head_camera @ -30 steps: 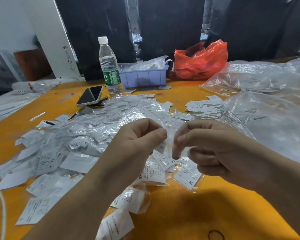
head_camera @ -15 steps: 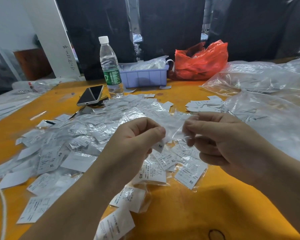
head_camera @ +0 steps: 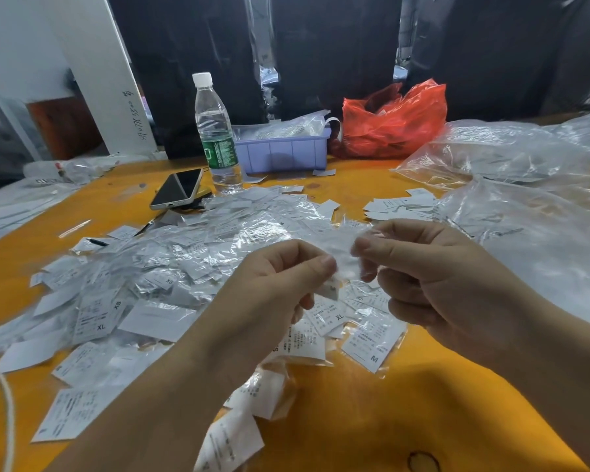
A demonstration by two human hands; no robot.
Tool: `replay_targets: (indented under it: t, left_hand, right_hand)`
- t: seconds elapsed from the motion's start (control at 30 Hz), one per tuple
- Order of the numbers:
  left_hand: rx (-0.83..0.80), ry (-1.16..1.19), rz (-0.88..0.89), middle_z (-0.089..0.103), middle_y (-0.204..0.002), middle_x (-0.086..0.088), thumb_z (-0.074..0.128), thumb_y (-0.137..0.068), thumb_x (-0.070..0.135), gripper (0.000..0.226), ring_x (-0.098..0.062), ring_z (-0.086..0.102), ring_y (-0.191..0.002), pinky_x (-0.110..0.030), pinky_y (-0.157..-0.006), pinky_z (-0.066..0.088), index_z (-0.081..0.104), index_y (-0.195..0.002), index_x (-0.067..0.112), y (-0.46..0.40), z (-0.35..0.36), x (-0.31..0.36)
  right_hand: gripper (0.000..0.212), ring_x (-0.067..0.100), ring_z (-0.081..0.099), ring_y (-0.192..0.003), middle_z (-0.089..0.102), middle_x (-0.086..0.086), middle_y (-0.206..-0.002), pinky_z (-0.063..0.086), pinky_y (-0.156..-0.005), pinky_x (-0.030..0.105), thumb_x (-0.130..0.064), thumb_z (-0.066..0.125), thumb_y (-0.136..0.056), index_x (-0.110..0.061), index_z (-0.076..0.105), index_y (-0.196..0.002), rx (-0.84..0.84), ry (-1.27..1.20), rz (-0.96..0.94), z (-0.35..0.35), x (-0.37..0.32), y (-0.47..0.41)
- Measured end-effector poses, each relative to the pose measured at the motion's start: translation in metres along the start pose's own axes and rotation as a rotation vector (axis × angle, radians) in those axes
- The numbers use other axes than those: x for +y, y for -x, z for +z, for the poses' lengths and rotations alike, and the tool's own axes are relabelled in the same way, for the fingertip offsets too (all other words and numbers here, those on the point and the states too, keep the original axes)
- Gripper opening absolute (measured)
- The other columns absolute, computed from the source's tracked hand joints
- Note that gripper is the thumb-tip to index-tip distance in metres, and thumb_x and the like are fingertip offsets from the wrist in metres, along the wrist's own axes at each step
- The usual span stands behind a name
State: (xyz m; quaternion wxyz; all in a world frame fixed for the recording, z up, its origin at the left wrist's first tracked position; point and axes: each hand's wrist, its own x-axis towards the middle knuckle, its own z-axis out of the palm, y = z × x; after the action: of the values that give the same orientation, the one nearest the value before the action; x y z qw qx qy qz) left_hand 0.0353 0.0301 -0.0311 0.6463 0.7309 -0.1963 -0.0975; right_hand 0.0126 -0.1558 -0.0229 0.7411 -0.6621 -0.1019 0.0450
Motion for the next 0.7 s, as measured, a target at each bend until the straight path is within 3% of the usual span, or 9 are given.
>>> replay_targets:
  t: [0.17, 0.23, 0.33, 0.4, 0.47, 0.57, 0.7]
  left_hand:
    - [0.151, 0.061, 0.004, 0.057, -0.062, 0.003, 0.068, -0.082, 0.021, 0.015, -0.008, 0.047, -0.055, -0.019, -0.048, 0.040, 0.069, -0.067, 0.023, -0.0015, -0.0076, 0.0012]
    - [0.111, -0.075, 0.039, 0.055, -0.060, 0.005, 0.063, -0.077, 0.029, 0.013, -0.006, 0.047, -0.055, -0.015, -0.049, 0.040, 0.067, -0.068, 0.022, 0.0008, -0.0091, 0.0030]
    - [0.008, -0.189, 0.086, 0.054, -0.059, 0.008, 0.059, -0.076, 0.032, 0.012, -0.002, 0.049, -0.055, -0.012, -0.051, 0.040, 0.066, -0.067, 0.025, 0.0031, -0.0088, 0.0052]
    - [-0.034, -0.212, 0.103, 0.056, -0.061, 0.005, 0.060, -0.077, 0.033, 0.013, -0.003, 0.051, -0.057, -0.013, -0.053, 0.041, 0.066, -0.068, 0.025, 0.0037, -0.0078, 0.0054]
    - [-0.044, -0.204, 0.109, 0.059, -0.064, 0.003, 0.060, -0.078, 0.038, 0.018, -0.008, 0.052, -0.060, -0.015, -0.054, 0.042, 0.068, -0.070, 0.025, 0.0039, -0.0075, 0.0047]
    - [-0.011, -0.101, 0.109, 0.065, -0.071, 0.006, 0.056, -0.082, 0.036, 0.022, -0.008, 0.054, -0.063, -0.017, -0.054, 0.044, 0.072, -0.077, 0.022, 0.0030, -0.0092, 0.0042]
    - [0.080, -0.074, 0.117, 0.070, -0.080, 0.005, 0.059, -0.079, 0.024, 0.019, -0.008, 0.059, -0.065, -0.020, -0.058, 0.050, 0.073, -0.091, 0.027, 0.0027, -0.0096, 0.0015]
  right_hand:
    - [0.019, 0.009, 0.022, -0.040, 0.051, 0.015, -0.070, 0.022, -0.037, 0.017, -0.019, 0.078, -0.067, -0.009, 0.073, -0.082, -0.172, 0.150, 0.125, 0.0018, -0.0011, 0.0023]
    - [0.027, 0.010, 0.021, -0.041, 0.045, 0.014, -0.067, 0.022, -0.037, 0.017, -0.022, 0.084, -0.068, -0.007, 0.071, -0.087, -0.215, 0.194, 0.155, 0.0038, -0.0010, 0.0028]
    - [0.032, 0.012, 0.017, -0.042, 0.025, 0.015, -0.061, 0.021, -0.038, 0.017, -0.031, 0.074, -0.072, -0.002, 0.067, -0.084, -0.243, 0.181, 0.171, 0.0030, -0.0022, 0.0028]
    - [0.022, 0.010, 0.019, -0.040, 0.030, 0.007, -0.053, 0.022, -0.038, 0.017, -0.027, 0.072, -0.073, -0.006, 0.069, -0.080, -0.278, 0.190, 0.184, 0.0023, -0.0032, 0.0034]
    - [0.017, 0.011, 0.020, -0.040, 0.031, 0.015, -0.055, 0.022, -0.039, 0.018, -0.024, 0.074, -0.073, -0.008, 0.071, -0.078, -0.295, 0.209, 0.185, 0.0027, -0.0033, 0.0037]
    - [0.019, 0.009, 0.021, -0.039, 0.035, 0.025, -0.062, 0.023, -0.036, 0.016, -0.019, 0.083, -0.069, -0.007, 0.070, -0.075, -0.185, 0.146, 0.147, 0.0011, -0.0041, 0.0029]
    - [0.014, 0.006, 0.023, -0.036, 0.051, 0.005, -0.059, 0.021, -0.032, 0.014, -0.018, 0.074, -0.064, -0.010, 0.068, -0.073, 0.032, -0.081, 0.097, -0.0042, -0.0070, -0.0003]
